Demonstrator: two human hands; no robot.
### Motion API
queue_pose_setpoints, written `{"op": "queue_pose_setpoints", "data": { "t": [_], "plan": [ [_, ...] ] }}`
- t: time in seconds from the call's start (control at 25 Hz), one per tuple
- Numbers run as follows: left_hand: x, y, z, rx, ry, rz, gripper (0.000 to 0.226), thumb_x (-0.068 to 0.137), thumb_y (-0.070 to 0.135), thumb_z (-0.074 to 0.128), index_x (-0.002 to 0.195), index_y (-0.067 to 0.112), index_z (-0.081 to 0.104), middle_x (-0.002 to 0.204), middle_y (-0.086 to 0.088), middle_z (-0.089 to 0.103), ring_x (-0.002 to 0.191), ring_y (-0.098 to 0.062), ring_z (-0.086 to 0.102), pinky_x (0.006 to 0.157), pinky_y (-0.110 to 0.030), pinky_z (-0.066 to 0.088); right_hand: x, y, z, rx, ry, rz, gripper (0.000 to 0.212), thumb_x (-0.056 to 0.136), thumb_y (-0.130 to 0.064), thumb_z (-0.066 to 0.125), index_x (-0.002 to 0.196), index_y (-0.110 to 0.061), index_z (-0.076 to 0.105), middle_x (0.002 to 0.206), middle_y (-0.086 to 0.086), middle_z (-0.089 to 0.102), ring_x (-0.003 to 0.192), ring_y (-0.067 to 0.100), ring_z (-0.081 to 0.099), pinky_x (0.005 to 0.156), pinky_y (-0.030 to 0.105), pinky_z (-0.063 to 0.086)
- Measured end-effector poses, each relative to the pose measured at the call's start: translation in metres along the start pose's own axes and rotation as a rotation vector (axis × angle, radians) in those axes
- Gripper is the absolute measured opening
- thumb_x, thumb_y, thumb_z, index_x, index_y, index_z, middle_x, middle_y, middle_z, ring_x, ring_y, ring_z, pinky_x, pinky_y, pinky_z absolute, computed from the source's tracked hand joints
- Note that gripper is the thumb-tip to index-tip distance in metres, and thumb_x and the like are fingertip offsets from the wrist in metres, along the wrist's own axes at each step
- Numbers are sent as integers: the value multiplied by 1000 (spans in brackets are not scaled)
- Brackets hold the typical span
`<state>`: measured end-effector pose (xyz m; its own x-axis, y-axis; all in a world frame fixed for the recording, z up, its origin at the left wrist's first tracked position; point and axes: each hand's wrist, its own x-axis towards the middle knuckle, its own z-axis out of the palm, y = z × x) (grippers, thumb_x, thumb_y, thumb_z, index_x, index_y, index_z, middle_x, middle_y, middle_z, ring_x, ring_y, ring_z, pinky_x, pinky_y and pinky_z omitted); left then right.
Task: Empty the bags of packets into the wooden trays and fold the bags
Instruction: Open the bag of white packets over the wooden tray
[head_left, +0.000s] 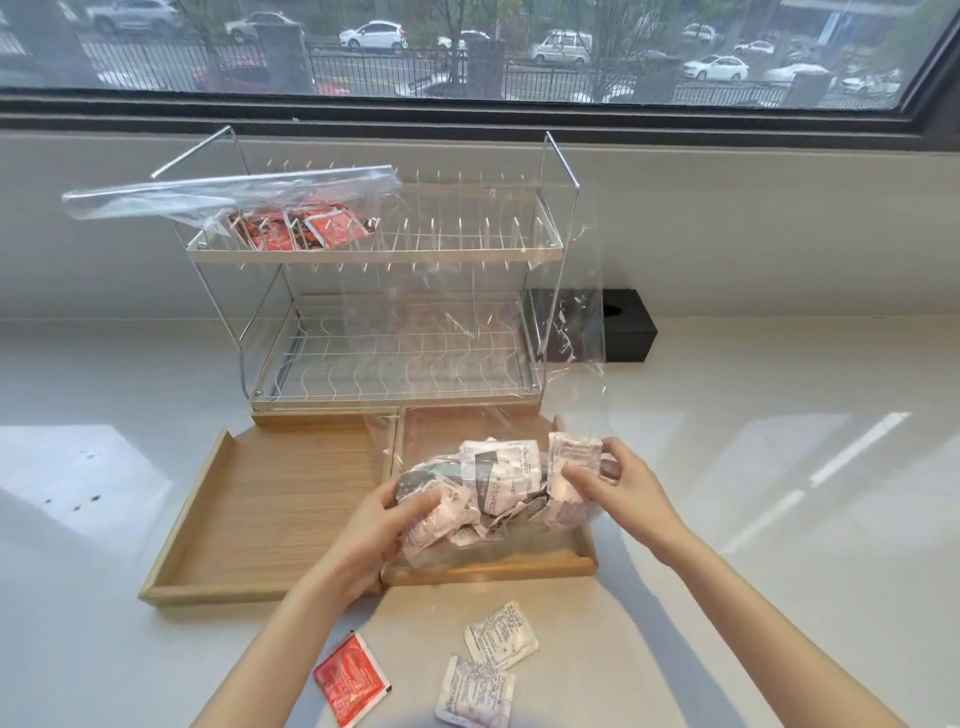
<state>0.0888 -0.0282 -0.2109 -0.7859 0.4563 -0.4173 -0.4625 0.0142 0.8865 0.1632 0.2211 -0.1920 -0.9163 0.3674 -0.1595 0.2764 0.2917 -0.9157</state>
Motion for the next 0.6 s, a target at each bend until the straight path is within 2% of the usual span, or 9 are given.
{"op": "queue_pose_setpoints", "data": {
  "t": [0.08, 0.2, 0.24, 0.28, 0.36, 0.44, 0.52, 0.6],
  "plan": [
    [-9, 0, 6, 7, -21, -38, 46, 65, 24, 66, 107, 9, 55, 76, -4, 75, 62, -19, 69, 51, -29, 57, -7, 4, 2, -38, -6, 23, 20, 84, -25, 61, 102, -21, 53, 101, 4, 69, 83, 12, 65, 70, 30, 55],
    [-14, -5, 10, -76, 49, -108, 40, 81, 13, 59, 117, 6, 43, 101, -14, 66, 58, -20, 69, 46, -27, 55, -16, 9, 8, -49, 12, 125, 22, 87, -29, 56, 106, -18, 50, 93, 4, 65, 75, 21, 63, 66, 42, 54],
    [-17, -5, 10, -104, 77, -128, 38, 84, 12, 56, 118, 7, 41, 100, -15, 65, 56, -19, 68, 44, -26, 54, -17, 9, 9, -11, 6, 178, 24, 88, -29, 54, 107, -15, 51, 93, 7, 66, 76, 23, 63, 67, 44, 54],
    [-17, -6, 9, -117, 98, -137, 39, 86, 12, 55, 121, 5, 41, 91, -14, 67, 52, -17, 67, 42, -25, 53, -18, 8, 9, 52, -23, 235, 27, 89, -30, 53, 110, -13, 51, 96, 9, 66, 79, 24, 64, 68, 43, 55],
    [-21, -8, 8, -114, 125, -137, 39, 88, 14, 53, 123, 3, 43, 71, -11, 68, 45, -15, 64, 37, -22, 49, -23, 6, 8, 235, -141, 318, 29, 89, -26, 54, 113, -11, 52, 101, 9, 67, 81, 21, 65, 64, 33, 55],
    [-25, -6, 7, -105, 148, -143, 37, 88, 19, 53, 122, 6, 47, 73, -8, 71, 50, -14, 66, 41, -23, 53, -27, 5, 8, 327, -241, 309, 23, 87, -17, 58, 109, -12, 54, 102, 9, 67, 78, 17, 66, 59, 25, 56],
    [-29, -1, 7, -21, 163, -138, 36, 88, 22, 53, 121, 9, 48, 82, -4, 70, 54, -10, 66, 45, -21, 53, -27, 1, 7, 309, -231, 274, 20, 85, -12, 60, 105, -13, 56, 106, 15, 67, 80, 19, 66, 68, 30, 55],
    [-32, 9, 7, 84, 158, -102, 32, 90, 21, 51, 119, 7, 50, 78, -2, 67, 49, -4, 63, 42, -18, 48, -25, -9, 4, 298, -189, 249, 18, 86, -12, 58, 103, -9, 57, 105, 19, 67, 79, 22, 64, 72, 33, 53]
  ]
}}
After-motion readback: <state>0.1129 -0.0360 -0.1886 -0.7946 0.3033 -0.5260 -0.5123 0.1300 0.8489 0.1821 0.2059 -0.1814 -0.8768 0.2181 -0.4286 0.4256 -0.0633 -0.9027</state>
